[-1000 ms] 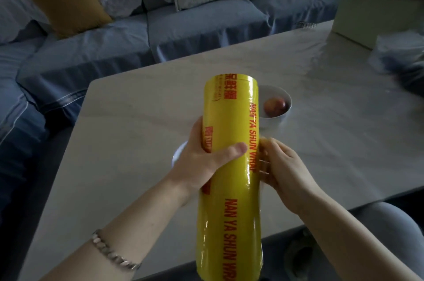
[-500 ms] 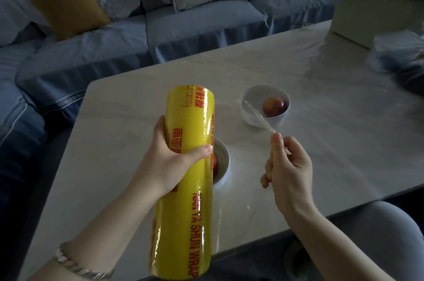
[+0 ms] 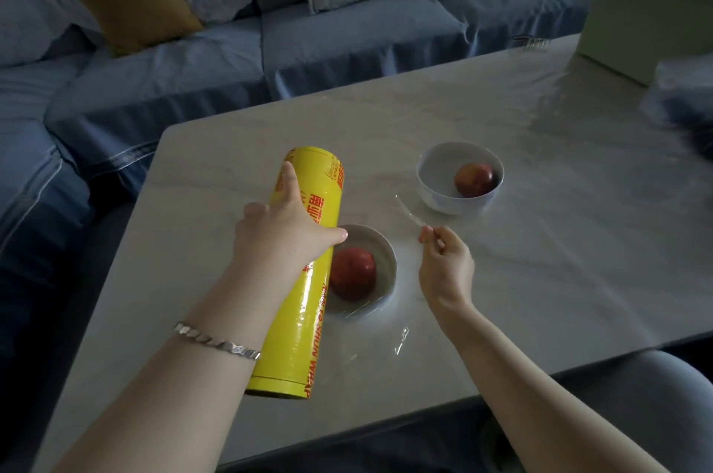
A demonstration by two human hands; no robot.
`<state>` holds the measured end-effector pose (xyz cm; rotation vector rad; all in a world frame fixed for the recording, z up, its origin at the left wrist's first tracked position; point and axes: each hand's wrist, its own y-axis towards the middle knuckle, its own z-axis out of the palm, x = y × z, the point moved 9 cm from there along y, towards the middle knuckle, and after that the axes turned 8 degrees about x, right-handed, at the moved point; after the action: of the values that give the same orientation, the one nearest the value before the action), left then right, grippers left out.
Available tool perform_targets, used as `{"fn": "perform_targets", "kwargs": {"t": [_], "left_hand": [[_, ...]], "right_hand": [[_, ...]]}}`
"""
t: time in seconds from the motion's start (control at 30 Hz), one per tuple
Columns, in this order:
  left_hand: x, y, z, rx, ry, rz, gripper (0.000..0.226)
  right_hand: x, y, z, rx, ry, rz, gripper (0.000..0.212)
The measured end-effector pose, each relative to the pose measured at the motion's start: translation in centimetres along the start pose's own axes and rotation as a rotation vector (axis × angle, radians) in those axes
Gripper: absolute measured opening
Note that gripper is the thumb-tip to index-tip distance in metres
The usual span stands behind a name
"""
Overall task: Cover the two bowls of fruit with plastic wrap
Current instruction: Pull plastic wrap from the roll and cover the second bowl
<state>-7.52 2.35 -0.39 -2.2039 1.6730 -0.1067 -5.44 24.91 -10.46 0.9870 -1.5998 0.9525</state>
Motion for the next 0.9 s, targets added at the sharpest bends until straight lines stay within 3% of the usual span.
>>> {"fn": "perform_targets", "kwargs": {"t": [0.5, 0.7, 0.9], "left_hand": [[0.5, 2.1, 2.3, 0.031, 0.084, -0.043, 0.121], [1.1, 1.8, 2.2, 0.107, 0.000, 0.008, 0.091], [2.0, 2.2, 3.0, 0.260, -0.254, 0.085, 0.078]], "right_hand": [[-4.4, -0.1, 3.0, 0.052, -0.064, 0.194, 0.027], [-4.2, -0.6, 3.9, 0.129, -0.256, 0.198, 0.035], [-3.5, -0.4, 4.1, 0.228, -0.647, 0.129, 0.017]]}}
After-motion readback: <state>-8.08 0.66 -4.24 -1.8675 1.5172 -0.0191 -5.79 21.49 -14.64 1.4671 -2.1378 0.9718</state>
